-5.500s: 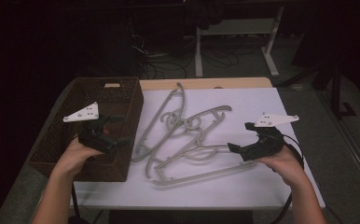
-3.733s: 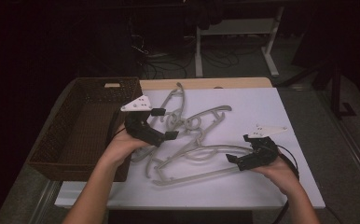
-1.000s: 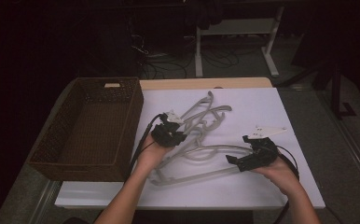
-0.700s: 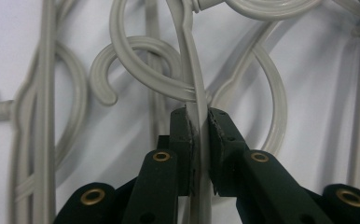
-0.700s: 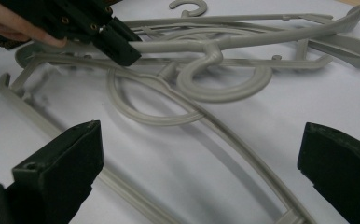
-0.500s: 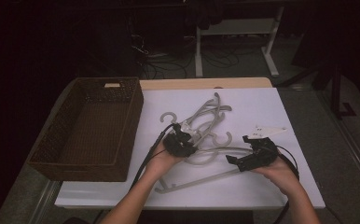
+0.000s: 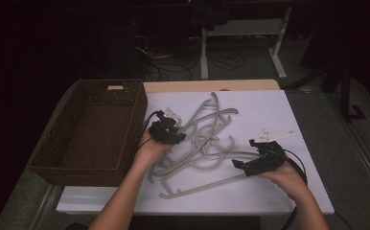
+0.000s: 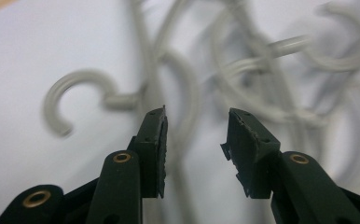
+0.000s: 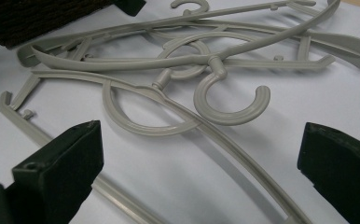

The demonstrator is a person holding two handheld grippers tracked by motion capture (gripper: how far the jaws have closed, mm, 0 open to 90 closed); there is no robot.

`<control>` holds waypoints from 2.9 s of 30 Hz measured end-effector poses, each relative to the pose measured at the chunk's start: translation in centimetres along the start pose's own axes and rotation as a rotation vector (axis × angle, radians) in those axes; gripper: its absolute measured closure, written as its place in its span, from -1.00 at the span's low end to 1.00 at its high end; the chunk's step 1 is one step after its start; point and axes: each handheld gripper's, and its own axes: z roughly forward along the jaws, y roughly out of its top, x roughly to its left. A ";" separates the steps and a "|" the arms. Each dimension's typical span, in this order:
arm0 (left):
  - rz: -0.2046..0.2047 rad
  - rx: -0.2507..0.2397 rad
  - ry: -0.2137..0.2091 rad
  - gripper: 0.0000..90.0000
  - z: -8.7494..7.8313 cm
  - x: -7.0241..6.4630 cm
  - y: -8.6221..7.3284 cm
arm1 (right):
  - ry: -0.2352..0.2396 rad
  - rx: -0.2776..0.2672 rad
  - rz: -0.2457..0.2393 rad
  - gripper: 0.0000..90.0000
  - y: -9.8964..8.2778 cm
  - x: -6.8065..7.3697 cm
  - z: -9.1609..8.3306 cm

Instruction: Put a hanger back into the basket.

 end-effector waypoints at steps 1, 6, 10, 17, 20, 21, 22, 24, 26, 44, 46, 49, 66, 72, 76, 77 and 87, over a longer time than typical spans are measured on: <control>-0.011 0.013 -0.001 0.28 0.4 0.5 -0.1 | 0.000 0.001 0.000 -1.00 0.0 0.0 0.0; -0.032 0.062 -0.010 0.27 2.0 1.1 -0.6 | 0.001 0.000 0.001 -1.00 0.0 -0.1 0.0; -0.020 0.101 -0.002 0.39 2.8 0.9 -0.8 | 0.001 -0.001 0.001 -1.00 -0.1 -0.1 -0.1; -0.026 0.101 0.009 0.66 2.6 0.7 -1.1 | 0.002 0.002 0.000 -1.00 0.0 0.0 0.0; -0.046 0.101 0.010 0.68 2.6 0.8 -1.1 | 0.003 0.004 -0.002 -1.00 0.0 0.0 0.0; -0.049 0.102 0.013 0.69 2.6 0.7 -1.0 | 0.003 0.004 -0.002 -1.00 0.0 0.0 0.1; -0.052 0.101 0.016 0.70 2.6 0.6 -1.0 | 0.003 0.004 -0.003 -1.00 0.0 0.0 0.1; -0.057 0.092 0.025 0.72 2.4 0.5 -1.0 | 0.004 0.005 -0.004 -1.00 0.0 0.0 0.1; -0.068 0.075 0.027 0.77 2.0 0.5 -1.0 | 0.004 0.006 -0.004 -1.00 0.0 0.0 0.1; -0.038 -0.010 -0.053 0.81 -1.4 -3.6 -1.4 | 0.006 0.027 -0.012 -1.00 -0.2 0.3 0.7; -0.037 -0.008 -0.071 0.81 -1.2 -4.2 -1.7 | 0.004 0.030 -0.011 -1.00 -0.2 0.3 0.7; -0.038 -0.005 -0.068 0.80 -0.8 -4.8 -2.2 | -0.004 0.034 -0.001 -1.00 -0.3 0.2 0.9; 0.004 -0.060 -0.102 -0.14 -2.8 -3.9 -3.0 | -0.219 0.081 0.282 -0.55 2.8 -3.4 4.6; -0.005 -0.110 -0.152 -0.32 -4.2 -3.5 -3.5 | -0.253 0.118 0.418 -0.30 3.8 -5.5 7.7; 0.007 -0.144 -0.194 -0.33 -4.8 -3.7 -4.9 | -0.290 0.165 0.450 -0.12 4.4 -6.0 9.4; 0.008 -0.149 -0.196 -0.33 -4.8 -3.7 -5.2 | -0.296 0.166 0.460 -0.07 4.5 -6.1 9.6; 0.024 -0.151 -0.200 -0.41 -5.0 -3.6 -5.6 | -0.340 0.204 0.461 0.46 5.6 -6.2 10.9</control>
